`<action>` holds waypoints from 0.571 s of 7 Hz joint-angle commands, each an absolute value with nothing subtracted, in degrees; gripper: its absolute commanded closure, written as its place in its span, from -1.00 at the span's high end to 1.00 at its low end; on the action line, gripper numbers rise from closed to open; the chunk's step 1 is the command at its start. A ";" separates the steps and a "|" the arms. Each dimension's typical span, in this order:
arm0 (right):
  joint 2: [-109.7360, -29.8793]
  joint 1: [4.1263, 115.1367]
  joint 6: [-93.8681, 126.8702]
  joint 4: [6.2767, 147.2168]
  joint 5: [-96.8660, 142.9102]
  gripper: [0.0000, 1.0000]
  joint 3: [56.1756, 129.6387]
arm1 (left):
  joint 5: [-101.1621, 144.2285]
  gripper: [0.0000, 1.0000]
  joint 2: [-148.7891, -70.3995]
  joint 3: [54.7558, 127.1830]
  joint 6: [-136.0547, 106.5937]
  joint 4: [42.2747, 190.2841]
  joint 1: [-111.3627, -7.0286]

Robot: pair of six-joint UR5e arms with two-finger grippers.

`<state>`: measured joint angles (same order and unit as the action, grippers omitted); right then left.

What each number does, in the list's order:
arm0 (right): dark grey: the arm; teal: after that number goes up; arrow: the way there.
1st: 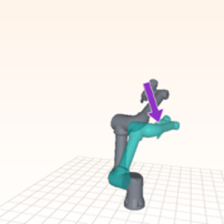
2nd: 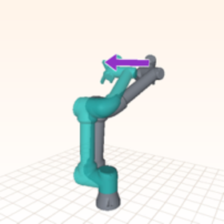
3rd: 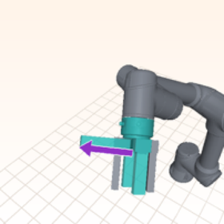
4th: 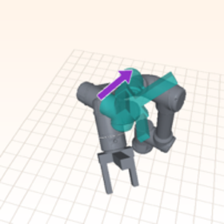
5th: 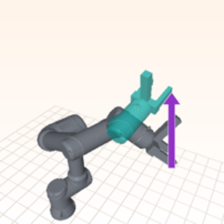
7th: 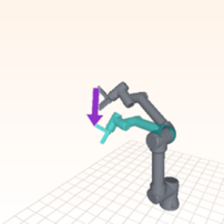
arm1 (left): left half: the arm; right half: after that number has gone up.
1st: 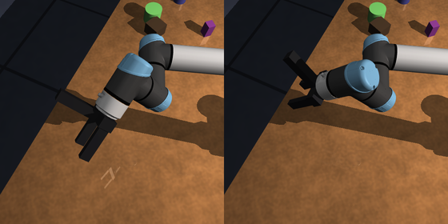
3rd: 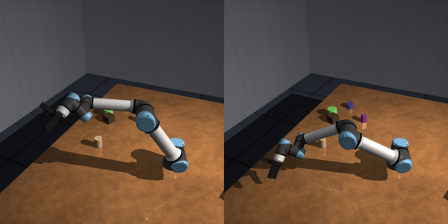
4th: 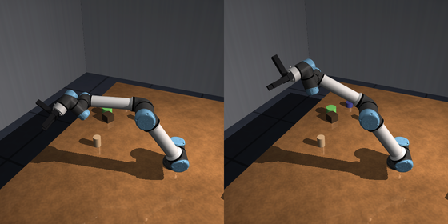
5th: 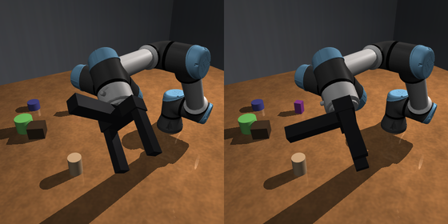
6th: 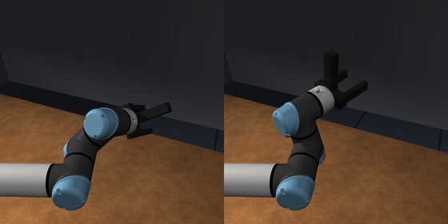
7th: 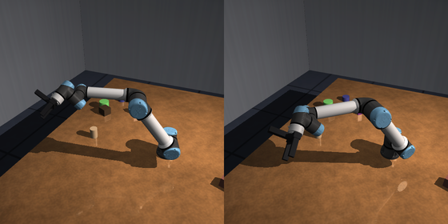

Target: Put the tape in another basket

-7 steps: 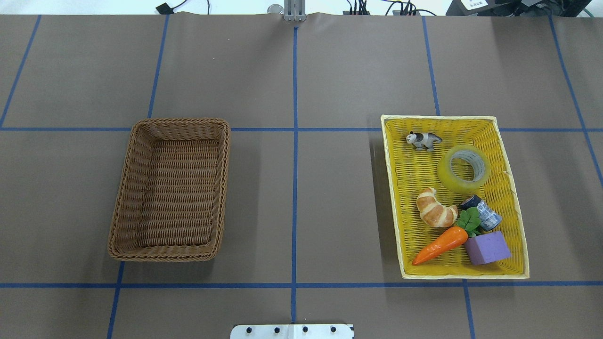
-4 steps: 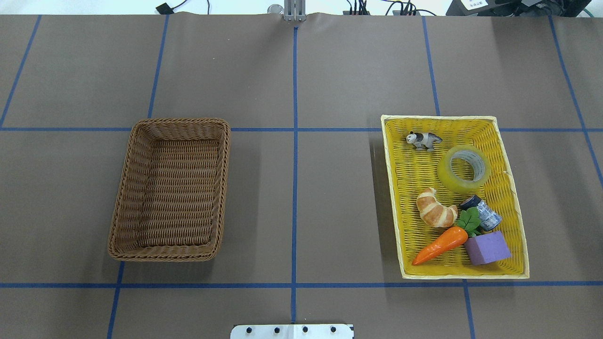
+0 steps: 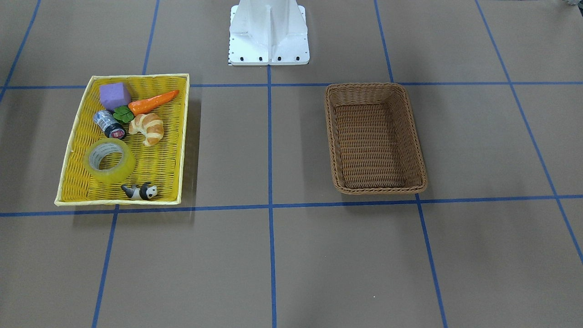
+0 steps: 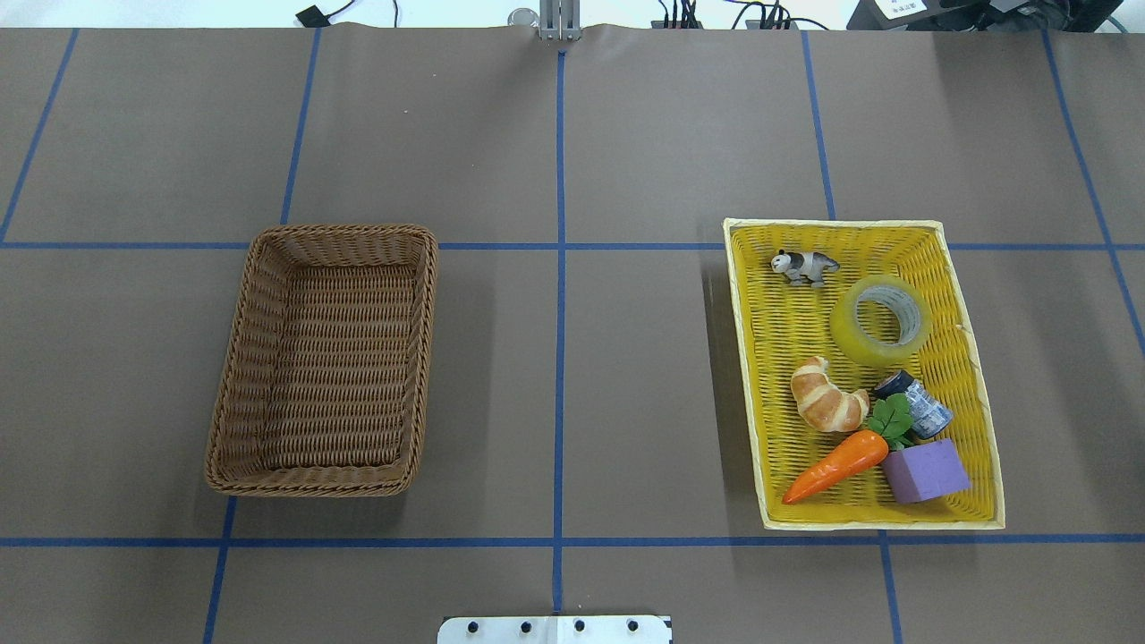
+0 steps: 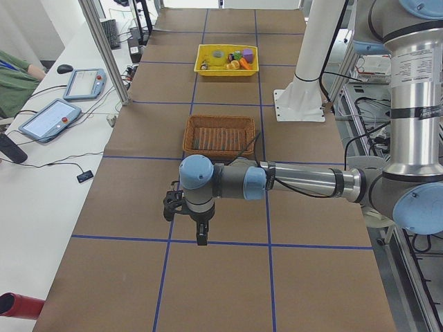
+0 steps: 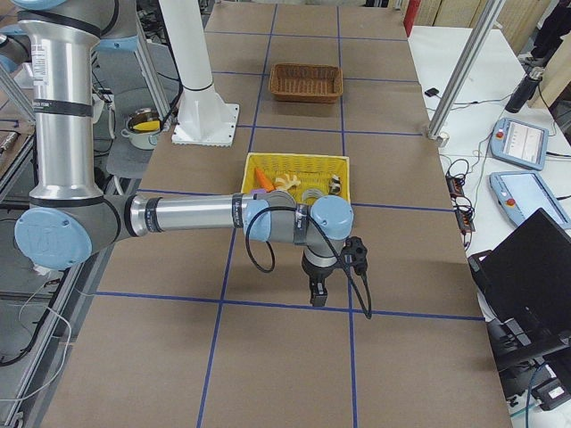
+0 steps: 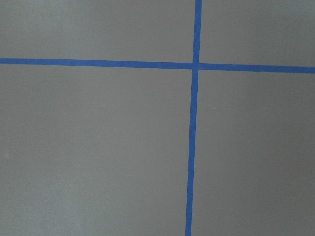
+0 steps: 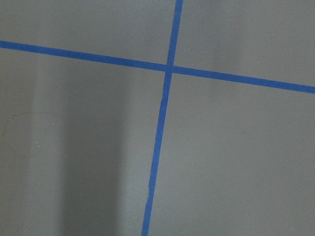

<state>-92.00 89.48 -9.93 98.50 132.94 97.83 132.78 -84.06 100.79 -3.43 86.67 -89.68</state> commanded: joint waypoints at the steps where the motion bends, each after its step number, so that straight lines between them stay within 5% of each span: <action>1: -90.98 89.47 -10.02 97.22 132.89 1.00 98.78 | 132.80 0.97 -84.11 101.94 -3.60 86.75 -90.70; 4: -80.90 82.99 -7.23 90.26 132.10 1.00 99.40 | 132.98 0.97 -85.95 103.71 -3.69 87.88 -90.00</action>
<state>-85.58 85.93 -9.29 91.62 132.18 99.16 132.88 -85.32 103.08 -3.62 87.19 -90.20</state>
